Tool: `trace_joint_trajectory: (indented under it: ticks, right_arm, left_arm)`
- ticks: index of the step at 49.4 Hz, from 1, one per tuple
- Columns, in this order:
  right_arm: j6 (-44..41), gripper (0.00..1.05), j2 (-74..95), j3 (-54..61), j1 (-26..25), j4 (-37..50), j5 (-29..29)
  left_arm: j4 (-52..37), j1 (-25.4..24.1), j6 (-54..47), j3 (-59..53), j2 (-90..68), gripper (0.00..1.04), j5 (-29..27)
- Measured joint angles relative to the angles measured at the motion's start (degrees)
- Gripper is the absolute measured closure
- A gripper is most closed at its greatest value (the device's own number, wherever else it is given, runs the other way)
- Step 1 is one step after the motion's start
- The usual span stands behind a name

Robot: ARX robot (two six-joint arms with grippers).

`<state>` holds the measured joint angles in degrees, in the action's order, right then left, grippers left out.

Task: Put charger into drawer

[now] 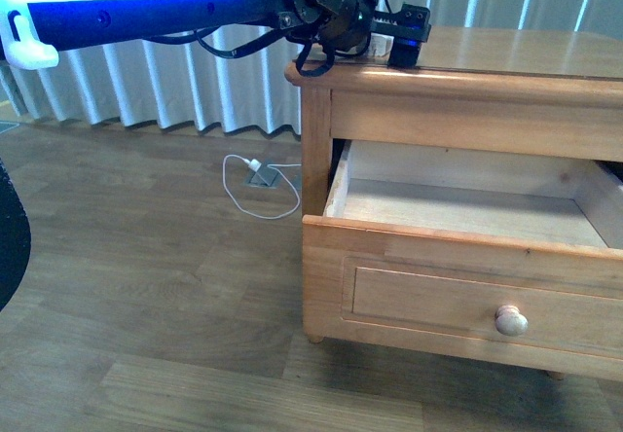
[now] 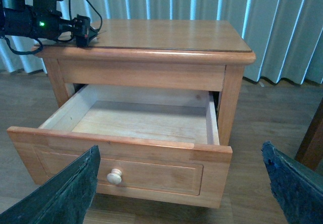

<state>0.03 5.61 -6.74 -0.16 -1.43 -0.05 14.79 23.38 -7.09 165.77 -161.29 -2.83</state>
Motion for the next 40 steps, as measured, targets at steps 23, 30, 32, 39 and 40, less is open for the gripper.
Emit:
trace_joint_trajectory:
  ticks: [23,30,32,39,40]
  right_arm:
    - [0.0,0.09,0.0,0.0,0.0,0.0,0.0]
    - [0.0,0.09,0.0,0.0,0.0,0.0,0.0]
    - [0.0,0.09,0.0,0.0,0.0,0.0,0.0]
    - [0.0,0.09,0.0,0.0,0.0,0.0,0.0]
    - [0.0,0.09,0.0,0.0,0.0,0.0,0.0]
  left_arm:
    - [1.1,0.5,-1.1,0.2,0.0,0.63,0.0]
    - [0.7,0.4,-1.4,-0.2,0.2,0.65,0.0]
    - [-1.2,0.3,-1.4,-2.6,1.4,0.65,0.0]
    - [-10.3,0.1,-1.4,-17.8,8.8,0.65,0.2]
    - [-11.7,0.0,-1.4,-20.4,10.2,0.65,0.4]
